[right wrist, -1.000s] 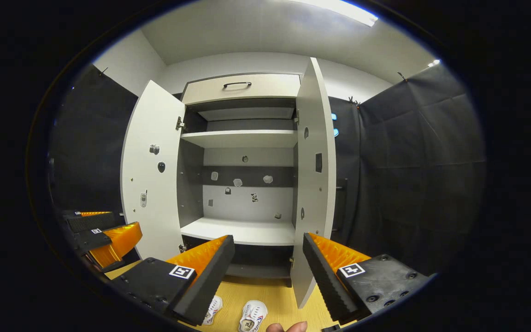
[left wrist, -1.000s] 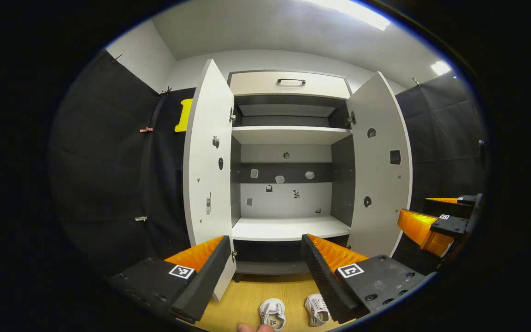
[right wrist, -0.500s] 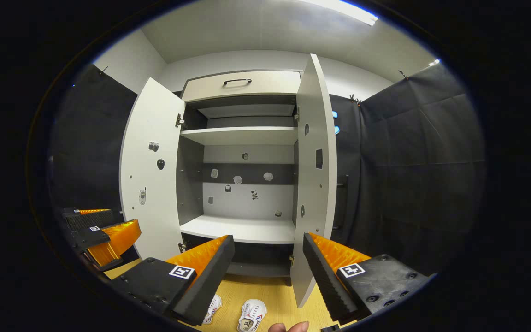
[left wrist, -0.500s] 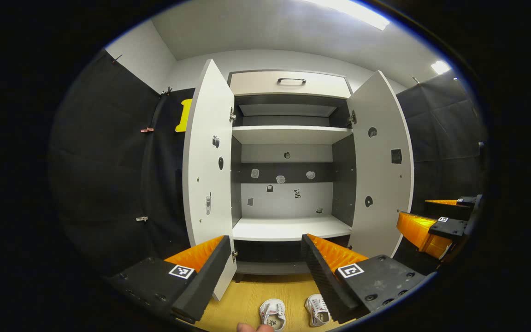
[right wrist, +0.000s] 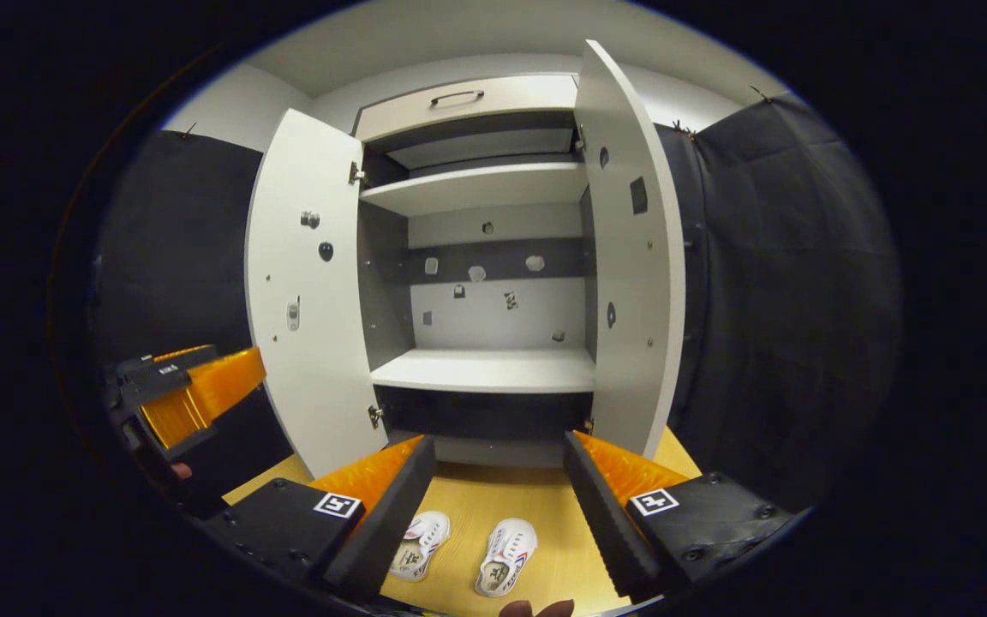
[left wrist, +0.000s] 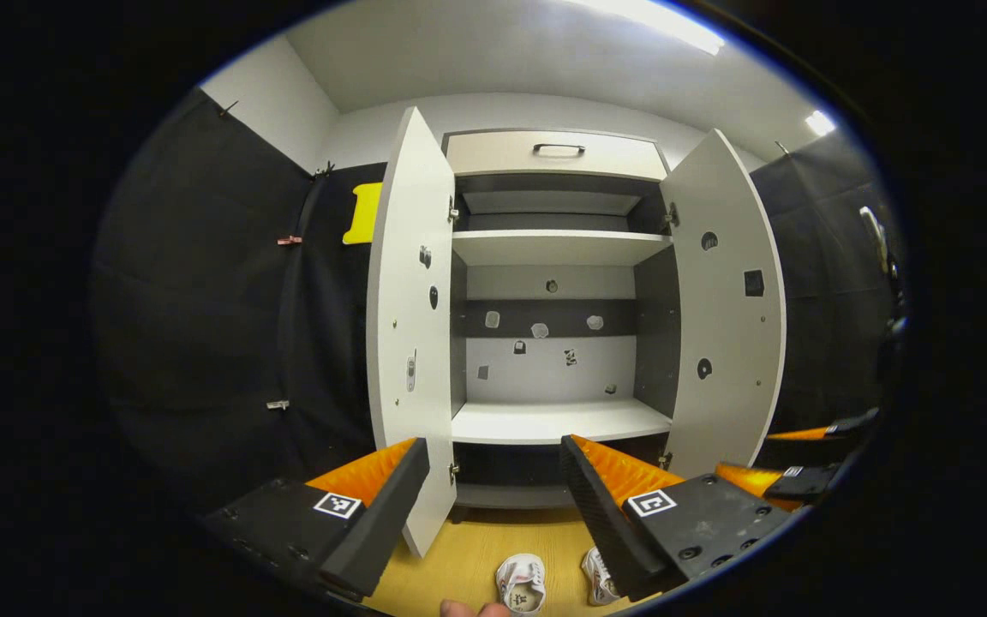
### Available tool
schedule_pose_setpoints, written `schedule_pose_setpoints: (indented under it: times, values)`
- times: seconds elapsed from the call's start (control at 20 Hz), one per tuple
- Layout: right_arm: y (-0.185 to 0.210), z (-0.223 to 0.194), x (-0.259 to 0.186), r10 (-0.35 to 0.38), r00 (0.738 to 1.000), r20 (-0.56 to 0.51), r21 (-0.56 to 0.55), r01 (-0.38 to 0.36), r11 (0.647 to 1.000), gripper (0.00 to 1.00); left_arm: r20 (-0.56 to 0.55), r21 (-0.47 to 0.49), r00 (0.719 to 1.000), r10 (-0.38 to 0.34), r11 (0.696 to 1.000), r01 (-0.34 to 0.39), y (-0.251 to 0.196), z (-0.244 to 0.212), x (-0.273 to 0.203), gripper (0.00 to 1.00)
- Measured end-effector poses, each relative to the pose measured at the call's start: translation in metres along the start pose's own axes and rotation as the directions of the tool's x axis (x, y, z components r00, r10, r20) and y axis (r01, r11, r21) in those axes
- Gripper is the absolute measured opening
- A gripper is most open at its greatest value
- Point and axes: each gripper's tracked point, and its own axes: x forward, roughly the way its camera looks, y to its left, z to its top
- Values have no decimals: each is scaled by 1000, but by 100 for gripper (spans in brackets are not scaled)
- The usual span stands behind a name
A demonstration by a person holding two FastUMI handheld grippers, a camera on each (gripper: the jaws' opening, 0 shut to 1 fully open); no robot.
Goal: Grab one shoe with the right hand and put it into the shoe cabinet, grab the other shoe with the left hand and put it into the shoe cabinet; then close the right door with the right hand and the left door with the left hand.
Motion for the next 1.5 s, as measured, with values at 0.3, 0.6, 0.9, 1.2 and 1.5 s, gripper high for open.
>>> schedule_pose_setpoints:
  times: [0.3,0.6,0.9,1.2,1.5]
  values:
    - [23,-116,12,101,966,-239,84,-83,993,98,-26,-1,998,53,999,-53,20,-21,-11,96]
    - [21,-224,36,113,899,-422,170,-43,984,97,-75,10,993,91,996,-90,36,-46,-22,96]
    - [11,-313,76,63,839,-541,162,31,986,81,-121,14,985,124,992,-124,50,-71,-35,96]
    - [-3,-368,112,-27,815,-579,127,123,984,60,-158,25,974,159,987,-157,63,-91,-44,96]
    - [-16,-375,149,-127,871,-475,55,173,983,41,-200,37,961,188,982,-185,72,-112,-47,96]
